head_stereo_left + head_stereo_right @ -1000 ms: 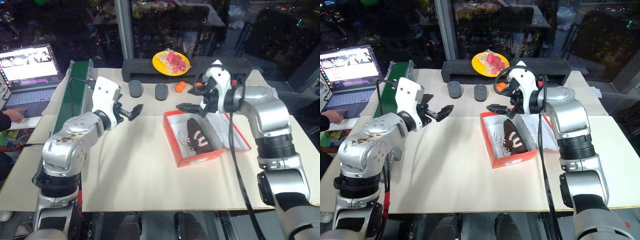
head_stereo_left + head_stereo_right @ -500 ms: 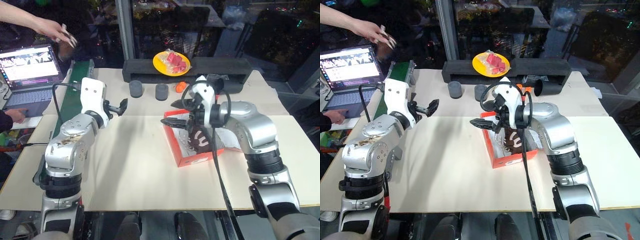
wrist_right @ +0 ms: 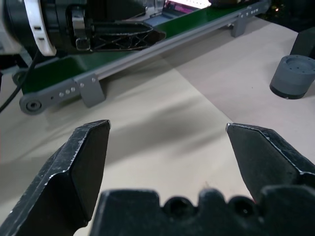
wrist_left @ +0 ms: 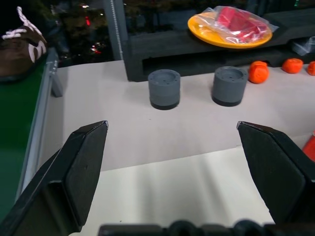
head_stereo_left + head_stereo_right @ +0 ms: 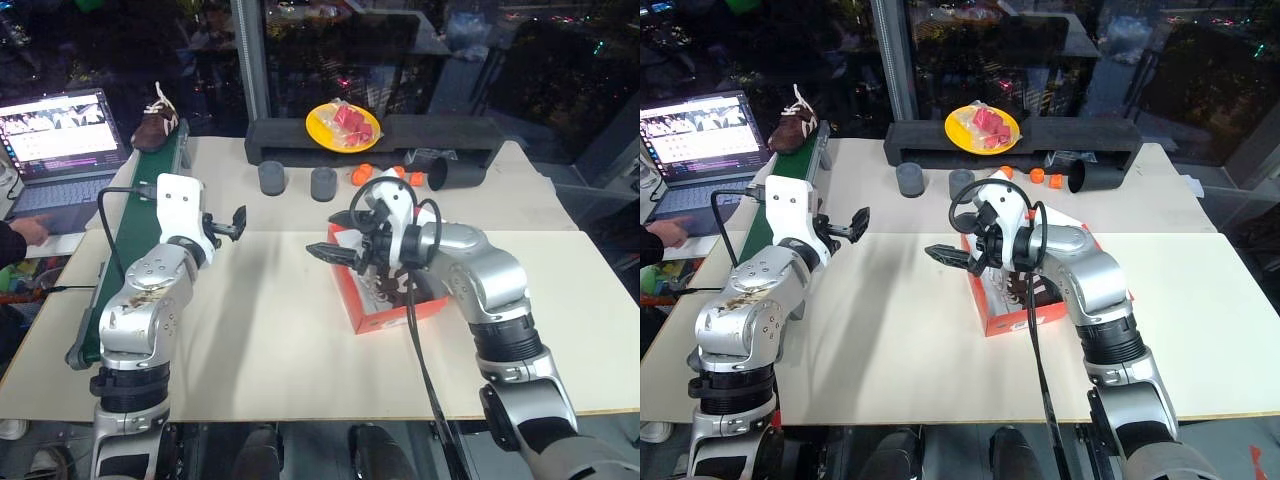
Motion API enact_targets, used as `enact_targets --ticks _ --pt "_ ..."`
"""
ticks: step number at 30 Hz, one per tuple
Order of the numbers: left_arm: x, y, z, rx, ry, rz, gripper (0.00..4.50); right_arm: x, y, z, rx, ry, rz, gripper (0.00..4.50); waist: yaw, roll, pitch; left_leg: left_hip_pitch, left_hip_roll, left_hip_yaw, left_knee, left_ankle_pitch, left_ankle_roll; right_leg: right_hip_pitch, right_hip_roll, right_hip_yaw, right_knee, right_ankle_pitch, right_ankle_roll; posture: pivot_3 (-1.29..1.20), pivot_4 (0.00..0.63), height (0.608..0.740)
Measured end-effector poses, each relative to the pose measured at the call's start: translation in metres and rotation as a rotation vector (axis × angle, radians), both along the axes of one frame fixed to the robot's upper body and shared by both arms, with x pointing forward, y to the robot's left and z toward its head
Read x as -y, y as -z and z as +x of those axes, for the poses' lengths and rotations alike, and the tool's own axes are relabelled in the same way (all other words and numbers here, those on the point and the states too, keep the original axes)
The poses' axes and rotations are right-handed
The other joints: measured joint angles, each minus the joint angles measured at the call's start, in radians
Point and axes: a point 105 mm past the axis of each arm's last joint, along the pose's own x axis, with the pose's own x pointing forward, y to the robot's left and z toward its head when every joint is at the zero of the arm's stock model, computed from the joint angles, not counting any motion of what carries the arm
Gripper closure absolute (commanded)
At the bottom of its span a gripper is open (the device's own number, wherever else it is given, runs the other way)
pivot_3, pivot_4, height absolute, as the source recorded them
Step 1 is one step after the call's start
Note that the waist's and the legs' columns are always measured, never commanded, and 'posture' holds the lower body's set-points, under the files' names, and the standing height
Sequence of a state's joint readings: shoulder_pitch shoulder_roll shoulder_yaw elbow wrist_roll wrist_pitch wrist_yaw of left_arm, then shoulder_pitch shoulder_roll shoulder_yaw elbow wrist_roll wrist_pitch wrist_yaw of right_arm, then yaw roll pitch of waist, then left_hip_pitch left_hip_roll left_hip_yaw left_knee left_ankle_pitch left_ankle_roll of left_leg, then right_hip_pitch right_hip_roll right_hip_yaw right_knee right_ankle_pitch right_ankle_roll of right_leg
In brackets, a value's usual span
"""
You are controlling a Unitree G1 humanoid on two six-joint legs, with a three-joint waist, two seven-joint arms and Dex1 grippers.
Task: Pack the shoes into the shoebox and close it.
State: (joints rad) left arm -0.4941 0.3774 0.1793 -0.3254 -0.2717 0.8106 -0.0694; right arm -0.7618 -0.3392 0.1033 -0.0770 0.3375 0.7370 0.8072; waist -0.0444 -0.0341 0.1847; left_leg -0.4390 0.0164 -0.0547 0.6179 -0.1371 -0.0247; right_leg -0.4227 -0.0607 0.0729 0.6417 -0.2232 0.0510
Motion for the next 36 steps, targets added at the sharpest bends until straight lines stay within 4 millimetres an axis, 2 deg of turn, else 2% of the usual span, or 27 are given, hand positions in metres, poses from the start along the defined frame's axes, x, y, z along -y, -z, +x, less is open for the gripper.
enact_targets --ticks 6,15,23,31,36 --pt "-0.016 0.004 0.000 -0.007 -0.094 -0.003 0.00 -0.006 0.000 0.002 -0.004 0.006 0.043 0.07 0.001 0.000 0.000 0.000 0.000 0.000 0.000 0.000 0.000 0.000 0.000 0.000 0.000 0.000 0.000 0.00 0.150 0.740" --pt "-0.020 0.005 0.000 -0.006 -0.112 -0.002 0.00 -0.010 -0.001 0.001 -0.008 -0.007 0.067 0.07 0.001 0.000 0.000 0.000 0.000 0.000 0.000 0.000 0.000 0.000 0.000 0.000 0.000 0.000 0.000 0.00 0.150 0.740" --pt "-0.035 0.006 -0.003 -0.010 -0.192 0.007 0.00 -0.013 -0.001 -0.001 -0.015 -0.027 0.074 0.07 0.000 0.000 0.000 0.000 0.000 0.000 0.000 0.000 0.000 0.000 0.000 0.000 0.000 0.000 0.000 0.00 0.150 0.740" --pt "-0.083 -0.003 -0.018 -0.019 -0.320 -0.042 0.00 -0.015 0.006 0.001 -0.011 -0.077 0.034 0.07 -0.002 0.000 0.000 0.000 0.000 0.000 0.000 0.000 0.000 0.000 0.000 0.000 0.000 0.000 0.000 0.00 0.150 0.740" --pt "-0.103 -0.007 -0.030 -0.028 -0.349 -0.048 0.00 -0.026 -0.003 -0.004 0.034 -0.156 0.046 0.07 -0.002 0.000 0.000 0.000 0.000 0.000 0.000 0.000 0.000 0.000 0.000 0.000 0.000 0.000 0.000 0.00 0.150 0.740"
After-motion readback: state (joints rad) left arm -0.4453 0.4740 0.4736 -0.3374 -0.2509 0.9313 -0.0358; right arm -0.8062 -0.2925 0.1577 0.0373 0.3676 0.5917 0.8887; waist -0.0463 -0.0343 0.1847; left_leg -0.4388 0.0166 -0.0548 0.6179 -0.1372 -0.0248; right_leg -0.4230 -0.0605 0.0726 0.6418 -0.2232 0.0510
